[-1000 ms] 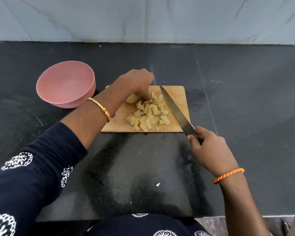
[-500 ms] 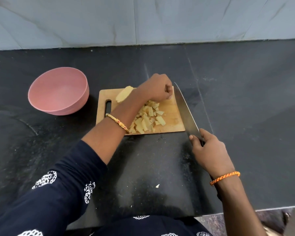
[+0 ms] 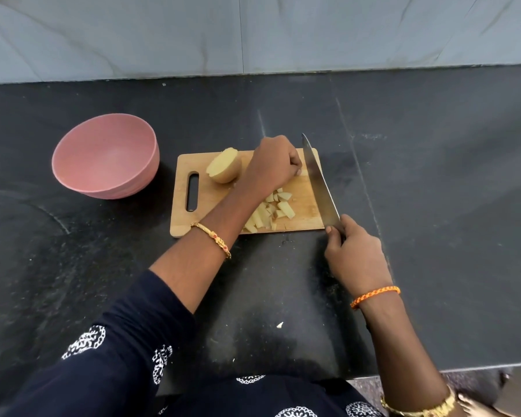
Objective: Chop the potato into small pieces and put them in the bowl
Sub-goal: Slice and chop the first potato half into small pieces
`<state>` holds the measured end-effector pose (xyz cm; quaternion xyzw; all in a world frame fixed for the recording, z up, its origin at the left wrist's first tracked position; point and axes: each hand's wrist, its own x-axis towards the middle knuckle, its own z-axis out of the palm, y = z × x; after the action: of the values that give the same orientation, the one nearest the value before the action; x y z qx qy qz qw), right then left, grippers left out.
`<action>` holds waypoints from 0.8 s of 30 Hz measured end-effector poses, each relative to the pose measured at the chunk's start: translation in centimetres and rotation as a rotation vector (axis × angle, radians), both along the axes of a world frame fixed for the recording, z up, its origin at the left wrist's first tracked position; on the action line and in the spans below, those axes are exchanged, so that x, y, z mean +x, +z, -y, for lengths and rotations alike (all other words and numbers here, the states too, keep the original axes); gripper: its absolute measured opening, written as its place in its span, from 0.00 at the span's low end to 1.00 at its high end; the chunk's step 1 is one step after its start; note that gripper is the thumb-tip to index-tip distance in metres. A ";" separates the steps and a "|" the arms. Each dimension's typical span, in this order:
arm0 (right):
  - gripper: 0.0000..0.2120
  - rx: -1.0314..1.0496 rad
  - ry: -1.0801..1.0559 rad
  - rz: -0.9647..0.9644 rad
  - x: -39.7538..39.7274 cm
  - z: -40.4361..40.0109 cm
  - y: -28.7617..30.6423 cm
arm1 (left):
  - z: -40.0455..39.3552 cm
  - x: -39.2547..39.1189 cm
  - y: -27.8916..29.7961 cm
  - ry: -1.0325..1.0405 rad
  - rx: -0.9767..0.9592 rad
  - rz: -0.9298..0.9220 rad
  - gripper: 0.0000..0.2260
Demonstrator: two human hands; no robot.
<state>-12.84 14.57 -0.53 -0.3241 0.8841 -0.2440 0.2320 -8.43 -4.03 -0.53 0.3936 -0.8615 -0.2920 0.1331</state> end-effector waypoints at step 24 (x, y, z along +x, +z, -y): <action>0.07 0.122 0.090 0.047 -1.2 1.2 1.4 | -0.7 0.5 -0.8 0.086 0.044 -0.127 0.17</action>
<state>-14.03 13.36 0.90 -0.3429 0.8763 -0.1865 0.2825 -7.90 -3.32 -1.32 0.4136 -0.8270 -0.3293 0.1914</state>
